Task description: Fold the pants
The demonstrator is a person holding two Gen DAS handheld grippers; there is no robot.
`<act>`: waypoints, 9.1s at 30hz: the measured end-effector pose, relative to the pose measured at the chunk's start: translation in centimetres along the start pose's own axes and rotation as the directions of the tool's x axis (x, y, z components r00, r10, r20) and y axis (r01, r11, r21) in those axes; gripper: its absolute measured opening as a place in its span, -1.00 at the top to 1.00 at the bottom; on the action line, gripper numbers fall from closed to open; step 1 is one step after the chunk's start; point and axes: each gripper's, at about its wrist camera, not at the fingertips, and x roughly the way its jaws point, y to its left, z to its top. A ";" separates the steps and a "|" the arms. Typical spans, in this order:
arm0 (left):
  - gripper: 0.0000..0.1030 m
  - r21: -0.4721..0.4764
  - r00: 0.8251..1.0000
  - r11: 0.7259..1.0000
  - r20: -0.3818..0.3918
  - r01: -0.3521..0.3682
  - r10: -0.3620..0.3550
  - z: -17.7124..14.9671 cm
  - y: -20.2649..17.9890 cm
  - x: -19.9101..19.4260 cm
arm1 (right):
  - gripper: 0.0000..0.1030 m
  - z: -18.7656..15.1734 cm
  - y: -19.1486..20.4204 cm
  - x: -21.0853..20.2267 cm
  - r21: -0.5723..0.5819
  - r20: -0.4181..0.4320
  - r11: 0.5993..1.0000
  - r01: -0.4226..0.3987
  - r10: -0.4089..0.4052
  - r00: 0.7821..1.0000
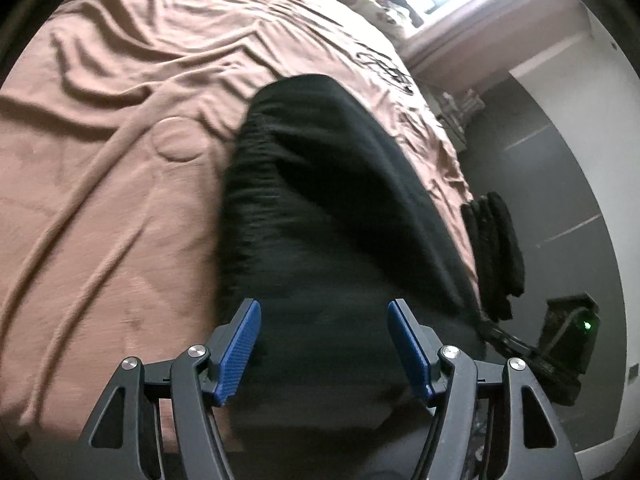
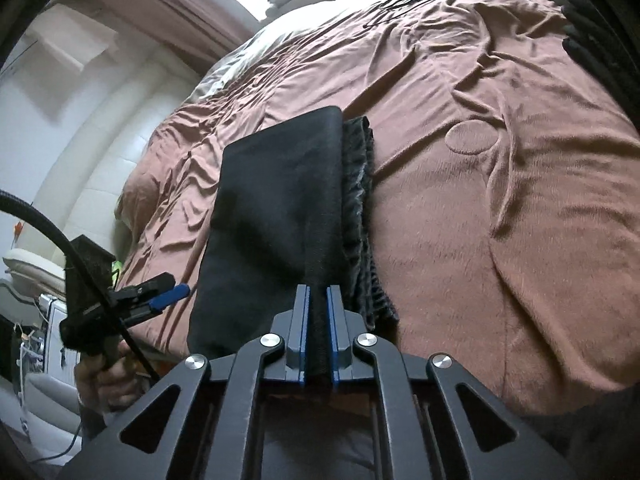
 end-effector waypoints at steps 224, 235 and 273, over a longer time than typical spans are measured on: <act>0.41 0.328 0.836 0.778 -0.334 0.536 -0.435 8.6 -46.9 37.5 | 0.40 12.8 -15.4 -22.2 -0.099 0.208 0.819 0.565 -0.538 0.817; 0.14 0.396 0.897 0.819 -0.327 0.415 -0.297 9.4 -44.2 35.8 | 0.35 8.0 -11.2 -22.9 0.036 0.276 0.697 0.716 -0.696 0.663; -0.01 0.509 0.976 0.834 -0.148 0.213 -0.159 16.6 -44.5 39.8 | 0.35 14.0 -15.5 -15.2 0.110 0.203 0.673 0.732 -0.736 0.646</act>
